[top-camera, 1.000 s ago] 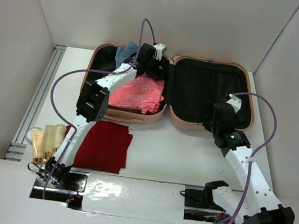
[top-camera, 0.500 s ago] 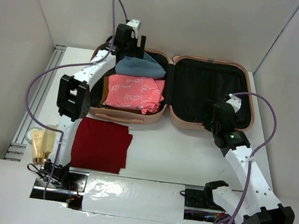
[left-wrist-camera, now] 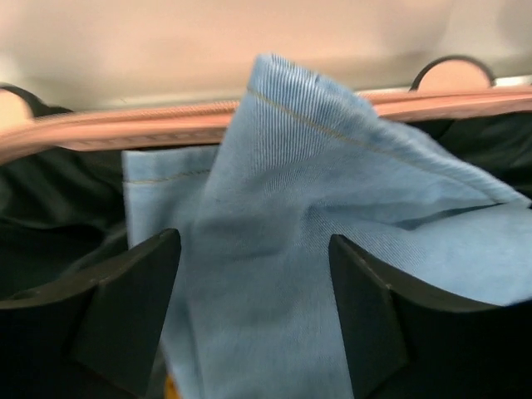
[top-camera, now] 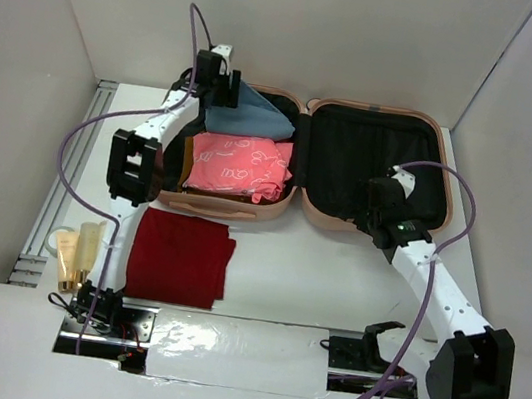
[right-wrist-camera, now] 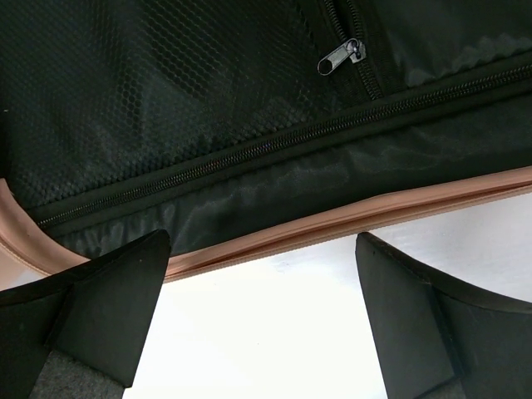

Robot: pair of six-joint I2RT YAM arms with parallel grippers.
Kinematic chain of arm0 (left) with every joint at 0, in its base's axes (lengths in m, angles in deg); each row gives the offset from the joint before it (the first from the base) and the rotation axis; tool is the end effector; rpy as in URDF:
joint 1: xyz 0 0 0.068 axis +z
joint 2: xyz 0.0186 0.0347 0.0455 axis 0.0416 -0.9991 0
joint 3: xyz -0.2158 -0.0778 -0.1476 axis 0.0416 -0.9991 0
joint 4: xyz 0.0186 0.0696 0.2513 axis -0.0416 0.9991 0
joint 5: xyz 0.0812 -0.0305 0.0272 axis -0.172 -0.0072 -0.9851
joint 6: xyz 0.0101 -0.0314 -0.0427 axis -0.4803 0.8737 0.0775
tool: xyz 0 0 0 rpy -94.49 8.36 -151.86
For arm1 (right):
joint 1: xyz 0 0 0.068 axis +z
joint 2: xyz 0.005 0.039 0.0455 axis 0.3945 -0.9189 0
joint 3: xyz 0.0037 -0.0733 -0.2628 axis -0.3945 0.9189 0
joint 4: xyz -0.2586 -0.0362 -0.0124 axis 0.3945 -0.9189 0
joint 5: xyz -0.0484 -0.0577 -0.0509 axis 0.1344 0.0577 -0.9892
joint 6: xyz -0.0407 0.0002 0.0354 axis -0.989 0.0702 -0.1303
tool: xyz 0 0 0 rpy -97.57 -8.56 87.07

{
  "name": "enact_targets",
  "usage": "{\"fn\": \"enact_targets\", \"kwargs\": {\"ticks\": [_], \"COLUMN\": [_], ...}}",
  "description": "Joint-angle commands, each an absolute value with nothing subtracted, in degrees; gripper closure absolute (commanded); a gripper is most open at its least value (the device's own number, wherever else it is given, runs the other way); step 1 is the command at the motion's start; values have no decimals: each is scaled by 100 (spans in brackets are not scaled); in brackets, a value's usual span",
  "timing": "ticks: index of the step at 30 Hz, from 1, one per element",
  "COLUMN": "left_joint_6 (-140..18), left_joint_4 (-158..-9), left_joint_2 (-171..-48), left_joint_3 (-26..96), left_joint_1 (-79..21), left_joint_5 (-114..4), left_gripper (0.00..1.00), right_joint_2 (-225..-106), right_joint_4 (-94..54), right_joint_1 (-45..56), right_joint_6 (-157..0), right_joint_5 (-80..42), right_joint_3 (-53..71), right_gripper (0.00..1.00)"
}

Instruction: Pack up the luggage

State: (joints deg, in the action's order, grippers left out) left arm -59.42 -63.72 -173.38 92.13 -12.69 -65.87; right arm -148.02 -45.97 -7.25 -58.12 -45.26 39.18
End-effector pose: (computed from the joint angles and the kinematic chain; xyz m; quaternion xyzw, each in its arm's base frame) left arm 0.5604 -0.1002 0.2519 -0.0344 0.8538 -0.0871 0.5120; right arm 0.2247 0.0527 0.2548 0.1488 0.9013 0.0035 0.4069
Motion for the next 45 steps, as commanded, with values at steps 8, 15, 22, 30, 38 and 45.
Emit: {"fn": "enact_targets", "kwargs": {"ticks": [8,15,22,30,38,45], "left_joint_6": [-5806,-5412,-5411,-5270,-5103,-4711], "left_joint_4": [-6449,-5851,-5129,-5129,-5182,-4498], "left_joint_2": [-17894,-18008,-18280,-17316,-15981,-14135], "left_joint_3": [9432,9125,9475,9282,9363,7409], "left_joint_1": [-1223,-1100,-1100,-1100,-1152,-1372], "left_joint_5": [-6815,-6931,-6160,-5849,-5621,-6453], "left_gripper": [77,100,100,57,0,0], "right_joint_2": [-14957,-15019,-15019,-14651,-14281,-14219], "right_joint_4": [-4344,-4291,-4238,-4133,-3904,-3966], "right_joint_1": [-732,-733,-733,-733,-680,469], "right_joint_6": [-5893,-5893,-5893,-5893,-6007,-6043], "right_joint_5": [-4620,-4620,-4620,-4454,-3997,-3626], "right_joint_3": [3627,3627,3679,3741,3627,3345], "right_gripper": [0,0,0,0,0,4]}}
